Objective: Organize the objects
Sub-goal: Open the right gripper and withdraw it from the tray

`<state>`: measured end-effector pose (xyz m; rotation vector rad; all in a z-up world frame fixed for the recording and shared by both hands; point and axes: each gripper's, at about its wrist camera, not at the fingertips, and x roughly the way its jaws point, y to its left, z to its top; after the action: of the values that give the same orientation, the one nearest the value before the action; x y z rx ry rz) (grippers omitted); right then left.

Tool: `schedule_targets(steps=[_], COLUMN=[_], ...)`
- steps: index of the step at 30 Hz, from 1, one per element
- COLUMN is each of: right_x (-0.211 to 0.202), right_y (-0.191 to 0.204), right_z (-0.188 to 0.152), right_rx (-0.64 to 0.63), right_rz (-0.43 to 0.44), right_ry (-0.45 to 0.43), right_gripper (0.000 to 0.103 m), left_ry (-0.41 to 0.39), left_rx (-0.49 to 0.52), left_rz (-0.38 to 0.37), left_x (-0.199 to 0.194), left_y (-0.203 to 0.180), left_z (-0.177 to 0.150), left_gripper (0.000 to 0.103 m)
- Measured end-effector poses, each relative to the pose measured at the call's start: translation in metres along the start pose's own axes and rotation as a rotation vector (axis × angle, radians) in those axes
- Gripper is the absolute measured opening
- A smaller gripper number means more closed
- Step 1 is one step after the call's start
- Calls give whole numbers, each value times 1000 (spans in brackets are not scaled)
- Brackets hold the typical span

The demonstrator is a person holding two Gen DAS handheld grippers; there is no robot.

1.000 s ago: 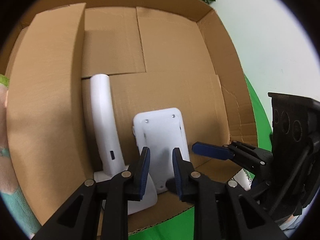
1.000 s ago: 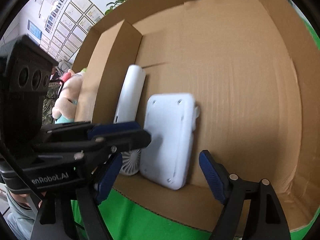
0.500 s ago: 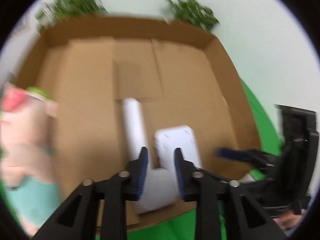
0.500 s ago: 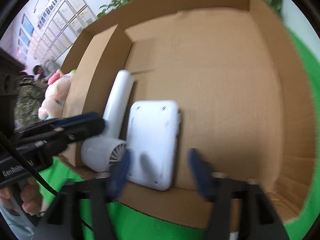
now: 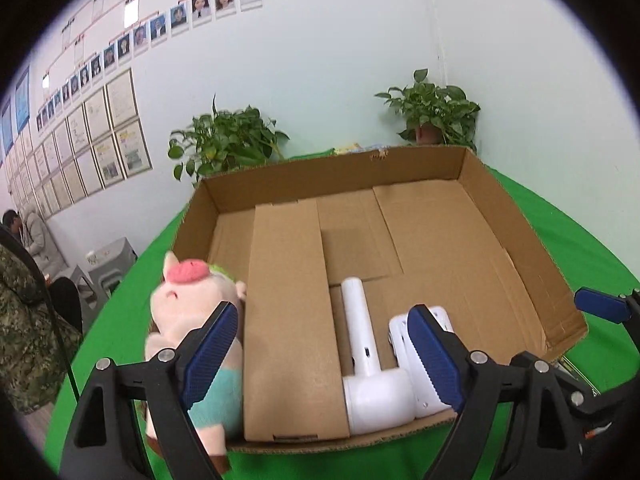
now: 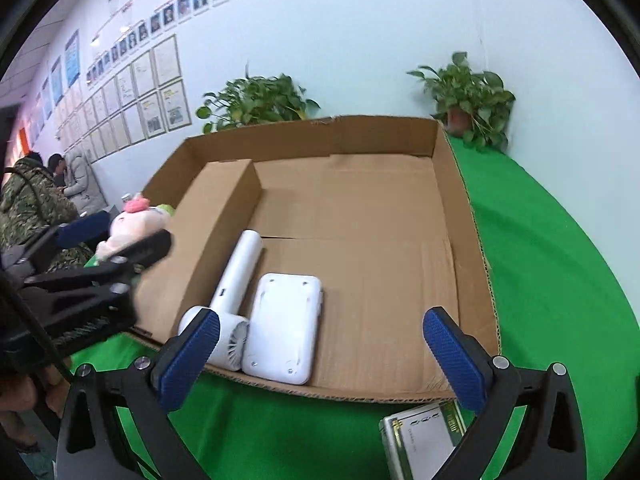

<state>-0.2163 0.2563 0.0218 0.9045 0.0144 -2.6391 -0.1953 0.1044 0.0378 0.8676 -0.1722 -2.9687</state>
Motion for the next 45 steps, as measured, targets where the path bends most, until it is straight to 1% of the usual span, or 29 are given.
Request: schedule_targets(steps=[1, 3, 6, 10, 12, 13, 14, 15, 16, 17, 18, 19, 21, 22, 23, 24, 25, 26, 28, 32, 36, 45], right_x=[6, 3, -7, -6, -5, -4, -1, 2, 7, 11, 13, 14, 11, 10, 8, 7, 5, 2, -3, -1, -1, -5], right_y=[7, 10, 5, 2, 2, 3, 4, 6, 6, 6, 5, 5, 5, 5, 5, 4, 4, 3, 3, 3, 4, 10], right_z=[0, -2, -7, -9, -9, -10, -11, -12, -13, -13, -15, -16, -16, -16, -15, -15, -14, -14, -13, -14, -16, -20], right_rx=[0, -5, -2, 14, 17, 13, 4, -6, -7, -5, -1, -2, -1, 1, 5, 9, 14, 25, 29, 28, 32, 15], right_rz=[4, 3, 3, -5, 3, -1, -18, -43, -60, -68, -77, -79, -60, -44, -30, -19, -12, -12, -27, -33, -33, 11], right_ry=[-2, -13, -35, -37, -30, -26, -16, 4, 25, 43, 54, 51, 39, 33, 27, 24, 18, -1, -20, -10, -8, -32], right_gripper=[102, 102, 102, 102, 94, 85, 70, 60, 38, 18, 15, 14, 14, 16, 30, 47, 94, 102, 102, 102, 102, 102], left_ry=[11, 26, 18, 5, -4, -7, -10, -13, -11, 3, 34, 67, 76, 61, 45, 34, 28, 20, -16, 4, 11, 32], left_rx=[-12, -29, -30, -26, -30, -32, -35, -36, -25, -8, 13, 18, 9, 11, 10, 9, 5, -1, -29, -61, -63, -78], left_rz=[-11, -15, 3, 29, 29, 29, 30, 30, 20, 8, -5, -22, -45, -34, -27, -17, -9, -9, -13, -45, -37, -45], left_x=[3, 5, 2, -3, -6, -8, -9, -10, -10, -8, -5, -1, -1, -4, -5, -7, -8, -9, -15, -13, -12, -10], left_y=[0, 1, 3, 1, 1, 1, 1, 1, 0, -2, -3, -5, -5, -7, -7, -8, -8, -8, -3, 4, 8, 12], left_z=[0, -3, -6, -9, -9, -9, -9, -9, -10, -10, -11, -12, -14, -15, -15, -14, -13, -13, -13, -12, -14, -18], left_gripper=[87, 87, 87, 87, 87, 87, 87, 80, 67, 27, 2, 3, 3, 3, 8, 37, 58, 90, 91, 91, 91, 91])
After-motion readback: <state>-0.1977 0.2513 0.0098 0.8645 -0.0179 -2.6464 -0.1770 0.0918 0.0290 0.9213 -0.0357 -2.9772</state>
